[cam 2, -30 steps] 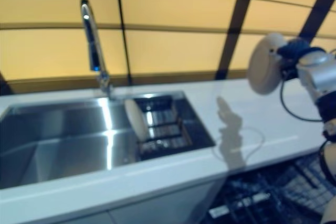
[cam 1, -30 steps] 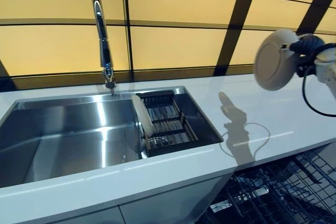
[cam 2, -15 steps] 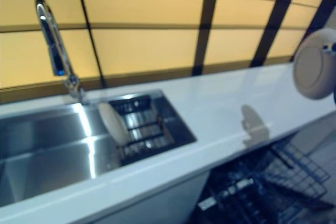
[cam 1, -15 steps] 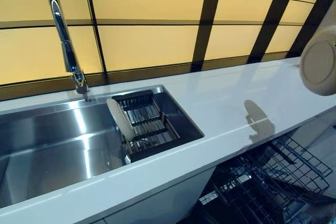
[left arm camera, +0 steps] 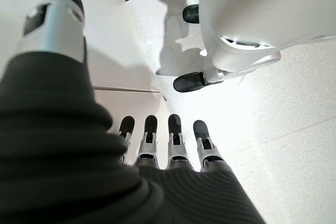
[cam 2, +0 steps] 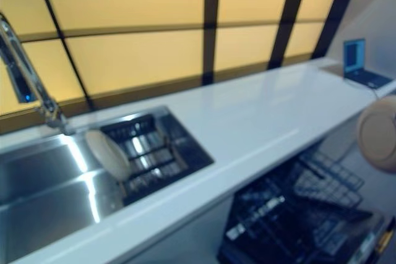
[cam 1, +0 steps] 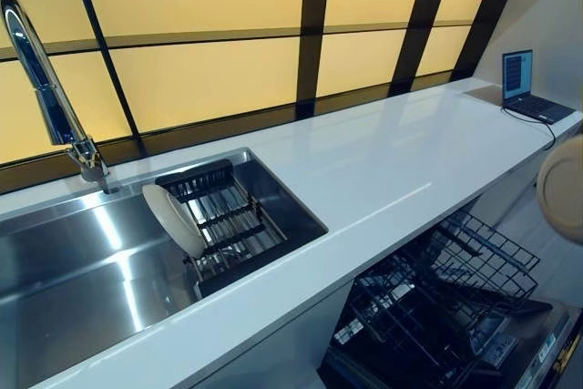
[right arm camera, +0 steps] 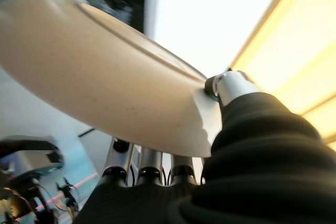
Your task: Take plates into dishwasher
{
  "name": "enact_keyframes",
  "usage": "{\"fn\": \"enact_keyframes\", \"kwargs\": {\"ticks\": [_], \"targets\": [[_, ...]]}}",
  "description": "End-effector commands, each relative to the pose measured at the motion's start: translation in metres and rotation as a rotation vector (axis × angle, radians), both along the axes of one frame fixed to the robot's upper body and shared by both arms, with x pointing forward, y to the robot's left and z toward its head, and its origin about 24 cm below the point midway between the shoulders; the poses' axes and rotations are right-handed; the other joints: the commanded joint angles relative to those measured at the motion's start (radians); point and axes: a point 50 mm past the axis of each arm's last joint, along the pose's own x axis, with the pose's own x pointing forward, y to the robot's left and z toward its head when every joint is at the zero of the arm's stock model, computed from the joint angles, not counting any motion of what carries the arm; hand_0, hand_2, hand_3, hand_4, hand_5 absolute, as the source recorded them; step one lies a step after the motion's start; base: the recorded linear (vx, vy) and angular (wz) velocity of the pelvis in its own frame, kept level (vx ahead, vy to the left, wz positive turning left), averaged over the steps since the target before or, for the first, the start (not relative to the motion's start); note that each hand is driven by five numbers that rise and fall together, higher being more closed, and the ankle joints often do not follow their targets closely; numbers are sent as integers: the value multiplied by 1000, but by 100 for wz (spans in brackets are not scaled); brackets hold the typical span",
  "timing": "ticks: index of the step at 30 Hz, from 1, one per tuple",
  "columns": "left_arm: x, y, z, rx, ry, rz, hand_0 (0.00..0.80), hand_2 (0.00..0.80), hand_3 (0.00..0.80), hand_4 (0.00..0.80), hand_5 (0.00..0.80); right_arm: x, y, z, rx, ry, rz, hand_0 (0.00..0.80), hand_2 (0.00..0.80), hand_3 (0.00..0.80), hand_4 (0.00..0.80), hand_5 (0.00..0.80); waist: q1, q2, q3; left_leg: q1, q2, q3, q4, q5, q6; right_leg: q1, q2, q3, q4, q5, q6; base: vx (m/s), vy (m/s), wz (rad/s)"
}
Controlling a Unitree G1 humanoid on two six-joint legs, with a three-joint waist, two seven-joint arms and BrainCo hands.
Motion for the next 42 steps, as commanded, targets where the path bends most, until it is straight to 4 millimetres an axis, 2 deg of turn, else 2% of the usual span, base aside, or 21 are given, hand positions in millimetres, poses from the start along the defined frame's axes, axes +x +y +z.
{"fn": "enact_keyframes", "kwargs": {"ticks": [1, 5, 6, 13, 21, 35, 42], "targets": [[6, 32, 12, 79, -13, -32, 0, 0, 0, 0, 0, -1, 7, 14, -57, -91, 77, 800, 800, 800, 800, 800, 5, -54, -19, 85, 31, 2, 0, -69, -47, -56, -26, 3, 0, 114, 139, 13, -35, -7], [11, 35, 15, 80, -21, -38, 0, 0, 0, 0, 0, -2, 13, -18, -17, -73, 121, 800, 800, 800, 800, 800, 0, -48, -10, 88, 33, 10, 0, -72, -44, -58, -28, 5, 0, 112, 139, 8, -19, -5], [12, 35, 15, 76, -28, -42, 0, 0, 0, 0, 0, 0, 18, -35, 2, -66, 139, 800, 800, 800, 800, 800, -1, -43, -6, 89, 35, 12, 0, -73, -44, -58, -29, 5, 0, 111, 139, 7, -14, -4], [19, 35, 16, 58, -51, -47, 0, 0, 0, 0, 0, 7, 44, -88, 36, -43, 211, 800, 800, 800, 800, 800, -5, -22, 14, 93, 39, 18, 0, -78, -40, -57, -37, 1, 0, 106, 140, 1, -3, -3], [21, 28, 14, 46, -56, -61, 0, 0, 0, 0, 0, 17, 80, -114, 105, -42, 317, 800, 800, 800, 800, 800, 0, -3, 28, 97, 34, 13, 0, -82, -38, -53, -49, -11, 0, 103, 140, 0, 0, 0], [21, 15, 9, 28, -72, -75, 0, 0, 0, 0, 0, 21, 114, -148, 175, -1, 401, 800, 800, 800, 800, 800, 26, 11, 39, 88, 29, 2, 0, -77, -39, -53, -61, -38, 0, 100, 144, -1, -1, 1], [24, 11, 9, 25, -90, -81, 0, 0, 0, 0, 0, 20, 123, -167, 176, 36, 415, 800, 800, 800, 800, 800, 43, 16, 47, 84, 28, -6, 0, -74, -40, -50, -69, -54, 0, 98, 145, -6, -5, 2]]}}
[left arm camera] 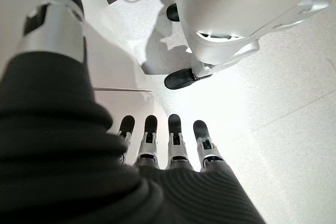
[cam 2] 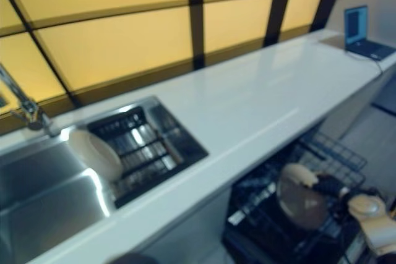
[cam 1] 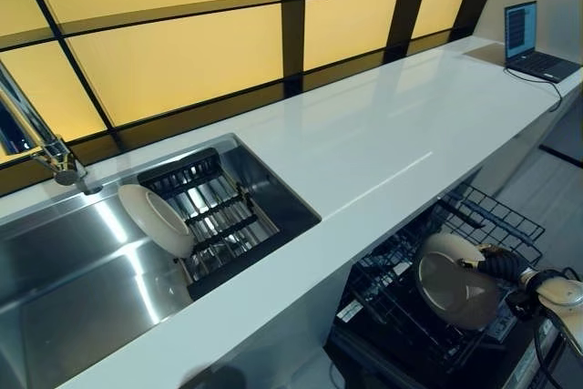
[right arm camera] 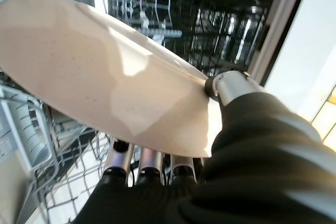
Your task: Take plates into dishwasher
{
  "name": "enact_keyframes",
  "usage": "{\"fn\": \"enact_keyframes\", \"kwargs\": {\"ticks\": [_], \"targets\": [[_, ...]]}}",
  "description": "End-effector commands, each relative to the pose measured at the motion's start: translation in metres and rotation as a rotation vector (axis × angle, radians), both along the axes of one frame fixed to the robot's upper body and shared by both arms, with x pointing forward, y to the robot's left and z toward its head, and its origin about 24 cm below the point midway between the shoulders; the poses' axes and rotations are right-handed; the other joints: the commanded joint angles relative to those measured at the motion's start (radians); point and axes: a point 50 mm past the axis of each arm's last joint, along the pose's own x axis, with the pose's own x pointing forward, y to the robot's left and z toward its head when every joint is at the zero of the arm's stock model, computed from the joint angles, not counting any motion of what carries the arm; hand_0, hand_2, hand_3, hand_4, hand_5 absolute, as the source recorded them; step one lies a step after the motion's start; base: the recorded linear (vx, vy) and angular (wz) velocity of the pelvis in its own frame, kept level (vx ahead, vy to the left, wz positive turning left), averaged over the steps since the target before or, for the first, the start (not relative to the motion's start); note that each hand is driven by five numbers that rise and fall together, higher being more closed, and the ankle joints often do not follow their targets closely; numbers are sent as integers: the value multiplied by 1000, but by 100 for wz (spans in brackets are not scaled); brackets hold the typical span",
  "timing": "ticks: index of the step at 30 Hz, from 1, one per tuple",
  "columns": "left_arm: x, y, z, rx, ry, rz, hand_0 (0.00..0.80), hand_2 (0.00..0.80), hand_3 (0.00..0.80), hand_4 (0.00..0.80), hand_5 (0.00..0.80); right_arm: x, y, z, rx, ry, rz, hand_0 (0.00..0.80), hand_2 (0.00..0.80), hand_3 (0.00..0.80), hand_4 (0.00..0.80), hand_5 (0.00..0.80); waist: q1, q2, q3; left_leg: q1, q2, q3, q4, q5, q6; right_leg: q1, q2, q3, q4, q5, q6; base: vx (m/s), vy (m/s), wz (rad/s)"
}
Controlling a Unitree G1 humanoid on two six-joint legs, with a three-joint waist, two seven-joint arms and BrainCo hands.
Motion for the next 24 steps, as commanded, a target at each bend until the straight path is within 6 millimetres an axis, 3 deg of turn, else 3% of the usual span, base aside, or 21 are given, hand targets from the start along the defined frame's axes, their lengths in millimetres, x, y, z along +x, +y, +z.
{"fn": "enact_keyframes", "kwargs": {"ticks": [1, 14, 24], "targets": [[18, 15, 8, 59, -51, -4, 0, 0, 0, 0, 0, 13, 16, 12, -25, -112, 67, 800, 800, 800, 800, 800, 49, -44, -40, 70, 27, -6, -1, -68, -38, -65, -67, -44, 1, 98, 145, -14, -17, 7], [29, 10, 9, 66, -83, -26, 0, 0, 0, 0, 0, 13, 35, -35, -79, -16, 128, 800, 800, 800, 800, 800, 95, -31, -30, 66, 20, -33, -1, -63, -40, -48, -87, -85, 1, 94, 145, -13, -19, 6], [34, 7, 10, 77, -91, -39, 0, 0, 0, 0, 0, 14, 41, -60, -91, 48, 121, 800, 800, 800, 800, 800, 119, -24, -27, 63, 13, -53, -1, -63, -40, -41, -98, -103, 1, 92, 145, -13, -20, 8]]}}
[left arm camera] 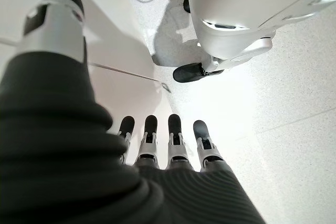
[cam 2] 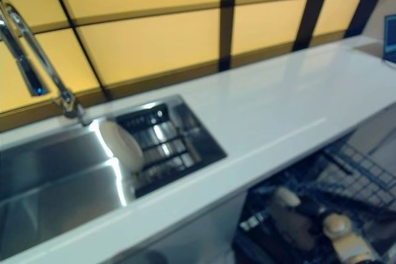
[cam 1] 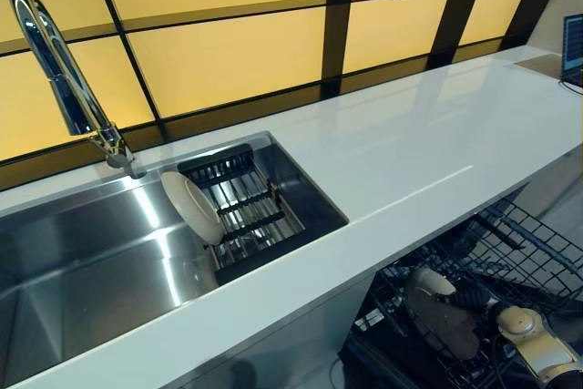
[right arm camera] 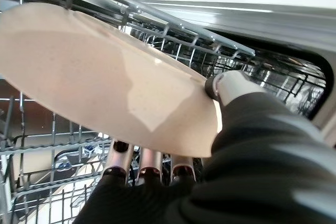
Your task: Take plates into dishwasher
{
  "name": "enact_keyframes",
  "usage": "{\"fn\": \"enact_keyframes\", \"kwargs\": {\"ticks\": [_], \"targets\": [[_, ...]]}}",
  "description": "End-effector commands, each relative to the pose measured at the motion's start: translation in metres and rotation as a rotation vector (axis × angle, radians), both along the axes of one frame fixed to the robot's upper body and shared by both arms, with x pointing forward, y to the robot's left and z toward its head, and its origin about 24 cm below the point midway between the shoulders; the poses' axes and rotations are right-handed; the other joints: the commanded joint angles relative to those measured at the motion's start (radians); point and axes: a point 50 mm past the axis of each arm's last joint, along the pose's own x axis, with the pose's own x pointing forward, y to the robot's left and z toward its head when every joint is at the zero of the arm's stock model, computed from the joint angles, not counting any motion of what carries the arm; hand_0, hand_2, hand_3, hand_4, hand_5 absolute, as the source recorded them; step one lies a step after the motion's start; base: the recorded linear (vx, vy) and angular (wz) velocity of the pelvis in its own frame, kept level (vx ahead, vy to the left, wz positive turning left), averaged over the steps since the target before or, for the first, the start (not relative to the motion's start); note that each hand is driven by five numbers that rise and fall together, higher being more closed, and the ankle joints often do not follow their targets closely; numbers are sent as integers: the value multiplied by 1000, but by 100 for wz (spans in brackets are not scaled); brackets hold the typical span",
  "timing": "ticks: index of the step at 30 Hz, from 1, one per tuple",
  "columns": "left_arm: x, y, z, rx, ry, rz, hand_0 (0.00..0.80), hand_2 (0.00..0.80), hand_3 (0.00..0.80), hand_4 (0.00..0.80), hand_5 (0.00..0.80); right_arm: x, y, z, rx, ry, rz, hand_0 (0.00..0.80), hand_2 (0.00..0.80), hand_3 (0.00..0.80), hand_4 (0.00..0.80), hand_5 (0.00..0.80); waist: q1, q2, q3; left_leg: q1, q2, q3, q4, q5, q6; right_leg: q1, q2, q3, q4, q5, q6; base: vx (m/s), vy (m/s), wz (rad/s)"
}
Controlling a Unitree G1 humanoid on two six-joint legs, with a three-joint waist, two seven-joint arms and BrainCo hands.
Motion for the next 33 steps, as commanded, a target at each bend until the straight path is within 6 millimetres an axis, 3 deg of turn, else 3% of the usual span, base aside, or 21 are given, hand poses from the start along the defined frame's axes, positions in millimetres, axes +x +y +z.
{"fn": "enact_keyframes", "kwargs": {"ticks": [1, 6, 14, 15, 16, 21, 33], "targets": [[20, 8, 6, 52, -40, -29, 0, 0, 0, 0, 0, 20, 21, 3, 23, -60, 73, 800, 800, 800, 800, 800, 42, -32, -31, 63, 23, -3, -1, -73, -49, -65, -90, -31, 1, 94, 146, -10, -15, 5], [14, -1, 0, 87, -41, -38, 0, 0, 0, 0, 0, 14, 25, -16, 42, -23, 51, 800, 800, 800, 800, 800, 50, -45, -27, 59, 24, -5, -1, -77, -48, -66, -92, -39, 1, 91, 143, -21, -48, 3], [20, -6, 0, 65, -60, -35, 0, 0, 0, 0, 0, 13, 29, -27, 28, 11, 26, 800, 800, 800, 800, 800, 53, -37, -25, 62, 20, -13, -1, -74, -48, -63, -92, -36, 1, 94, 143, 10, 2, 6], [21, -7, 0, 66, -59, -34, 0, 0, 0, 0, 0, 13, 29, -27, 23, 5, 14, 533, 533, 533, 533, 533, 53, -37, -24, 63, 20, -14, -1, -74, -48, -62, -92, -35, 1, 93, 143, 0, 0, 0], [22, -7, 0, 66, -59, -34, 0, 0, 0, 0, 0, 14, 28, -25, 19, -8, 1, 0, 0, 0, 0, 0, 53, -37, -24, 64, 20, -14, -1, -74, -49, -61, -92, -35, 1, 92, 143, 0, 0, 0], [16, -5, -2, 99, -23, -17, 0, 0, 0, 0, 0, 18, 27, -19, 44, -20, -22, 0, 0, 0, 0, 0, 44, -45, -23, 69, 22, -12, -1, -78, -50, -59, -90, -29, 1, 92, 143, 0, 0, 0], [17, 6, 3, 90, -19, 15, 0, 0, 0, 0, 0, 25, -15, 37, -4, -100, -89, 0, 0, 0, 0, 0, 24, -62, -27, 81, 27, -2, -1, -78, -48, -52, -81, -10, 1, 96, 141, 0, 0, 0]]}}
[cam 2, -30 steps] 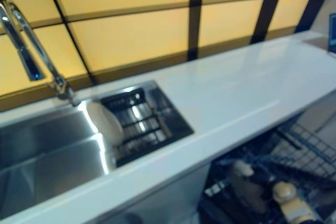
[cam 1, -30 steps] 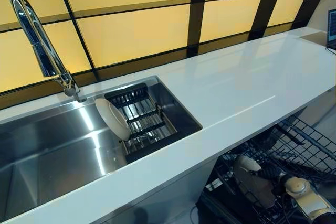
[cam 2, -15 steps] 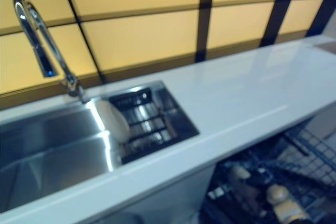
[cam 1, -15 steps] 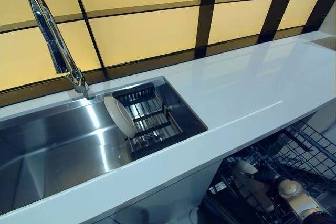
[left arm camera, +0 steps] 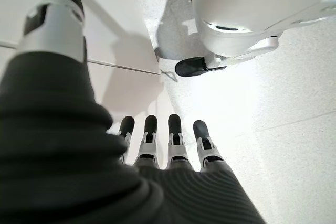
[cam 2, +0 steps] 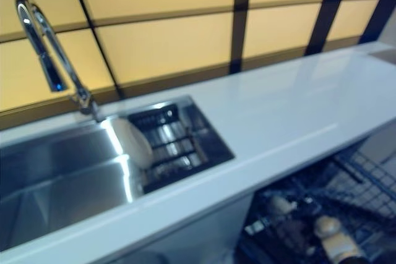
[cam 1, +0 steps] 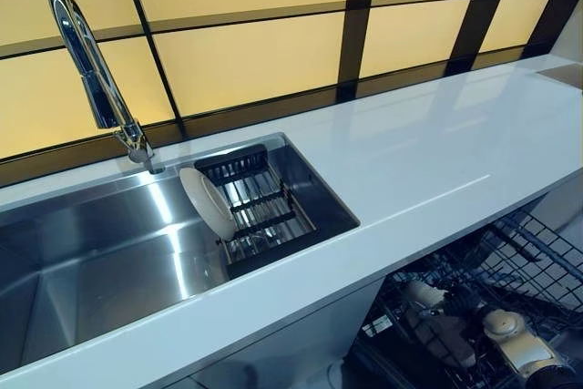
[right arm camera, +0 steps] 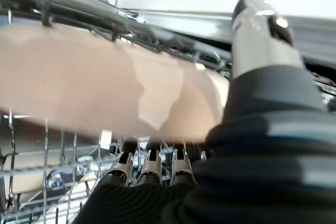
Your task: Take plates into dishwasher
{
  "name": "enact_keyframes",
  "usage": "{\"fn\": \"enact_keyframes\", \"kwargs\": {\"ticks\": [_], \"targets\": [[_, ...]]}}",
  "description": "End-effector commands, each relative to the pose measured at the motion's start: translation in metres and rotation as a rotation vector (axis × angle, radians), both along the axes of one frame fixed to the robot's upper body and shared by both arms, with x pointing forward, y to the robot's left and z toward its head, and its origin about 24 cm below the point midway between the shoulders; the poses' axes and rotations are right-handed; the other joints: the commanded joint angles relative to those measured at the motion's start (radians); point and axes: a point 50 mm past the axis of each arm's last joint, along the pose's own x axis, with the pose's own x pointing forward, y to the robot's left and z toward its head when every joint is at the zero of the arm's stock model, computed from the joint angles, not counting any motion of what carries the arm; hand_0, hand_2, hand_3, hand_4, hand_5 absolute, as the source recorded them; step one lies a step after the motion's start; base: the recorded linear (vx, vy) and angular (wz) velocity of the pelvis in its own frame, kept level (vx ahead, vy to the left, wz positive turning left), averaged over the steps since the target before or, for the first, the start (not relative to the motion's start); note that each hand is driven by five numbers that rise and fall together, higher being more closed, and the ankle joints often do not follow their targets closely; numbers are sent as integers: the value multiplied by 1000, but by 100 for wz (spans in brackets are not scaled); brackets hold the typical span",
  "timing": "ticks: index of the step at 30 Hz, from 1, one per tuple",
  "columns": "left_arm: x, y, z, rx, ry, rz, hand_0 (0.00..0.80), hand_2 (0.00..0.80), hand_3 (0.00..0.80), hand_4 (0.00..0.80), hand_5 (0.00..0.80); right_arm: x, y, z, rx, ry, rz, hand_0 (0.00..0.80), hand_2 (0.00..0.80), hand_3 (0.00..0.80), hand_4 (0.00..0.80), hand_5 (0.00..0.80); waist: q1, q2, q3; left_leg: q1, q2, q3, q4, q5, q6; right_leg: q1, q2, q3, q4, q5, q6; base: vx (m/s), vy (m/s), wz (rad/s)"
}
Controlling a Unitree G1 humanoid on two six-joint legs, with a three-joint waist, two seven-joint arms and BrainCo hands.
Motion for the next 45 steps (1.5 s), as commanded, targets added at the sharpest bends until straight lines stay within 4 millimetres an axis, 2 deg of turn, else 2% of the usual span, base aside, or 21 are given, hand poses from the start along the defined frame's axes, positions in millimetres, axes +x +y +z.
{"fn": "enact_keyframes", "kwargs": {"ticks": [1, 4, 8, 13, 16, 17, 18, 22, 23, 24, 25, 30, 32, 33, 37, 39, 40, 41, 43, 45], "targets": [[12, 21, 8, 49, -9, 17, 0, 0, 0, 0, 0, 20, -17, 48, -48, -130, -3, 0, 0, 0, 0, 0, 2, -62, -27, 81, 31, 24, -1, -87, -50, -63, -76, 20, -3, 95, 145, 0, 0, 0], [13, 25, 10, 52, -5, 29, 0, 0, 0, 0, 0, 23, -30, 67, -77, -156, -25, 0, 0, 0, 0, 0, -4, -69, -31, 82, 33, 29, -1, -86, -51, -63, -71, 25, -3, 96, 145, 0, 0, 0], [12, 29, 11, 50, 1, 47, 0, 0, 0, 0, 0, 25, -52, 106, -135, -204, -59, 0, 0, 0, 0, 0, -17, -81, -40, 84, 35, 36, -1, -86, -51, -62, -62, 37, -3, 96, 142, 13, 24, -7], [11, 31, 11, 49, 2, 67, 0, 0, 0, 0, 0, 17, -85, 153, -218, -237, -121, 0, 0, 0, 0, 0, -27, -98, -55, 85, 33, 41, -1, -88, -51, -64, -52, 48, -3, 96, 140, 10, 29, -9], [10, 32, 10, 49, 3, 75, 0, 0, 0, 0, 0, 12, -100, 175, -276, -250, -169, 0, 0, 0, 0, 0, -27, -105, -62, 84, 32, 42, -1, -87, -51, -63, -49, 50, -3, 97, 139, 9, 19, -4], [11, 32, 10, 48, 2, 79, 0, 0, 0, 0, 0, 8, -109, 191, -312, -254, -201, 0, 0, 0, 0, 0, -24, -109, -66, 83, 32, 42, -1, -86, -52, -64, -47, 50, -3, 97, 139, 9, 23, -5], [11, 32, 11, 48, 2, 79, 0, 0, 0, 0, 0, 8, -111, 195, -316, -255, -206, 0, 0, 0, 0, 0, -23, -110, -67, 83, 32, 42, -1, -86, -52, -64, -46, 50, -3, 97, 138, 4, 17, -4], [12, 33, 11, 52, -1, 82, 0, 0, 0, 0, 0, -2, -131, 235, -375, -307, -308, 0, 0, 0, 0, 0, -8, -127, -72, 80, 32, 35, -1, -82, -53, -60, -44, 44, -3, 96, 137, 0, 0, 0], [12, 33, 11, 52, 0, 84, 0, 0, 0, 0, 0, -2, -133, 244, -384, -325, -323, 0, 0, 0, 0, 0, -6, -129, -72, 80, 31, 34, -1, -82, -53, -58, -44, 43, -3, 97, 136, 0, 0, 0], [11, 34, 11, 59, 5, 80, 0, 0, 0, 0, 0, -3, -136, 262, -407, -365, -352, 0, 0, 0, 0, 0, 6, -138, -74, 78, 31, 28, -1, -79, -55, -55, -43, 37, -3, 96, 135, 0, 0, 0], [11, 34, 11, 59, 6, 81, 0, 0, 0, 0, 0, -3, -136, 267, -408, -381, -356, 0, 0, 0, 0, 0, 8, -140, -75, 78, 31, 27, -1, -79, -55, -55, -43, 36, -3, 96, 135, 0, 0, 0], [4, 34, 9, 76, 19, 72, 0, 0, 0, 0, 0, 12, -118, 318, -443, -547, -339, 0, 0, 0, 0, 0, 42, -162, -84, 71, 28, 6, -1, -74, -56, -47, -47, 17, -3, 94, 133, 0, 0, 0], [3, 33, 8, 77, 22, 75, 0, 0, 0, 0, 0, 17, -110, 330, -451, -595, -312, 0, 0, 0, 0, 0, 46, -163, -87, 68, 27, 1, -1, -72, -57, -45, -48, 12, -3, 93, 133, 3, 2, 2], [2, 32, 7, 79, 23, 74, 0, 0, 0, 0, 0, 24, -99, 344, -471, -649, -274, 0, 0, 0, 0, 0, 57, -168, -91, 66, 26, -5, -1, -71, -58, -43, -52, 4, -3, 92, 134, 9, 3, 6], [0, 29, 6, 74, 17, 77, 0, 0, 0, 0, 0, 40, -70, 368, -547, -741, -153, 0, 0, 0, 0, 0, 76, -167, -96, 60, 23, -21, -1, -67, -57, -39, -57, -11, -3, 89, 134, 10, 15, 16], [1, 28, 6, 71, 13, 78, 0, 0, 0, 0, 0, 51, -46, 381, -649, -796, -45, 0, 0, 0, 0, 0, 93, -165, -98, 54, 19, -34, -1, -64, -55, -37, -61, -23, -3, 86, 133, 14, 42, 15], [1, 28, 6, 70, 13, 77, 0, 0, 0, 0, 0, 56, -31, 385, -709, -820, 34, 0, 0, 0, 0, 0, 102, -165, -98, 51, 19, -40, -1, -62, -55, -36, -63, -31, -3, 85, 134, 13, 34, 20], [1, 27, 6, 69, 12, 78, 0, 0, 0, 0, 0, 57, -29, 386, -713, -823, 40, 0, 0, 0, 0, 0, 102, -163, -98, 51, 19, -41, -1, -62, -55, -36, -64, -32, -3, 84, 134, 13, 28, 21], [1, 27, 6, 67, 10, 72, 0, 0, 0, 0, 0, 63, -10, 390, -772, -845, 118, 0, 0, 0, 0, 0, 114, -164, -98, 46, 17, -50, -1, -59, -54, -35, -67, -41, -3, 83, 135, 12, 27, 19], [4, 28, 7, 71, -18, 54, 0, 0, 0, 0, 0, 72, 26, 388, -888, -870, 298, 0, 0, 0, 0, 0, 133, -164, -96, 38, 15, -63, -1, -56, -52, -33, -74, -57, -3, 81, 136, 16, 26, 22]]}}
